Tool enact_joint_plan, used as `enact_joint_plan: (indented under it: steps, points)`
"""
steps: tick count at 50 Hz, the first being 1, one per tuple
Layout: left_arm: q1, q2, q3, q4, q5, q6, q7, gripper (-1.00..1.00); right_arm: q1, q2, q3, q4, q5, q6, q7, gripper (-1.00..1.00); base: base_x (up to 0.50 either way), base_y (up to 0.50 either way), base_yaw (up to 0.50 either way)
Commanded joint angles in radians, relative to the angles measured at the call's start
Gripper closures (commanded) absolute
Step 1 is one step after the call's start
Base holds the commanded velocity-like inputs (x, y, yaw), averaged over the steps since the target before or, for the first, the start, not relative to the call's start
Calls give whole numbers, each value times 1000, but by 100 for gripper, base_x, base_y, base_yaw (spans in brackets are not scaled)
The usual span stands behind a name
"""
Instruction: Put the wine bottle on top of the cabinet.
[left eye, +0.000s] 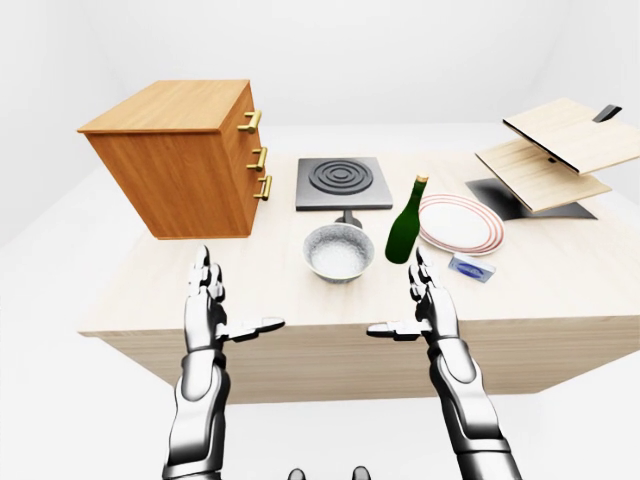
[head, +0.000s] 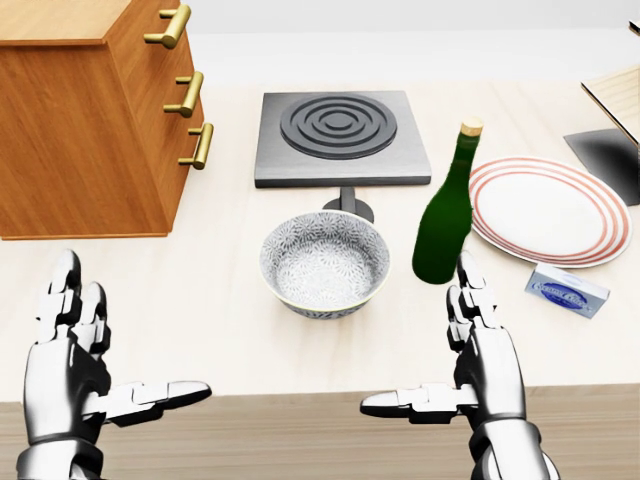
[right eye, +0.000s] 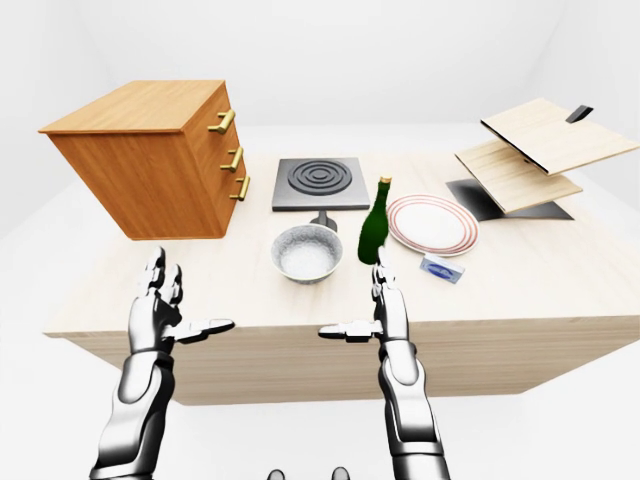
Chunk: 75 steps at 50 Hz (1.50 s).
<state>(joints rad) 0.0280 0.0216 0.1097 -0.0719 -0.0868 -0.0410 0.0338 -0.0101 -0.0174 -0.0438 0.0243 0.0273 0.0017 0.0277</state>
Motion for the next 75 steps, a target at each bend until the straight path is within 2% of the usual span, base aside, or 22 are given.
enact_joint_plan:
  steps: [1,5,7,12,14,21,31,56,63,66,75]
  points:
    - [31,1,91,-50,-36,-42,140,-100,3,-3,-3,-3,3,0,0,-100,0,0,0]
    - [35,3,113,-46,-45,-44,180,-100,5,-3,-1,-6,1,-1,0,-100,0,0,0]
    - [39,6,108,-45,-61,-41,163,-100,6,-2,-1,-7,1,-1,-1,-100,0,0,0]
    - [40,5,104,-54,-36,-46,184,-100,4,-3,-1,-4,1,0,-2,-100,0,0,0]
    - [51,1,128,-65,-34,-46,220,-100,5,-3,-2,-7,2,1,-2,-100,0,0,0]
    - [50,3,133,-53,-47,-46,228,-100,5,-3,-1,-8,-2,4,-4,-100,0,0,0]
    - [43,7,129,-38,-55,-46,225,-100,11,-2,0,-17,-3,2,-3,-100,0,2,0]
    - [38,8,122,-23,-57,-46,222,-100,14,-2,0,-19,-3,-1,-1,-100,0,49,0]
    - [32,11,121,-13,-58,-46,220,-100,11,-1,5,-21,-17,-5,-6,-100,0,5,0]
    - [36,10,120,-20,-59,-46,220,-100,18,-1,4,-29,-16,-19,-6,-100,0,0,0]
    - [34,11,121,-14,-60,-46,219,-100,15,-1,2,-23,-9,-10,-1,-100,20,0,0]
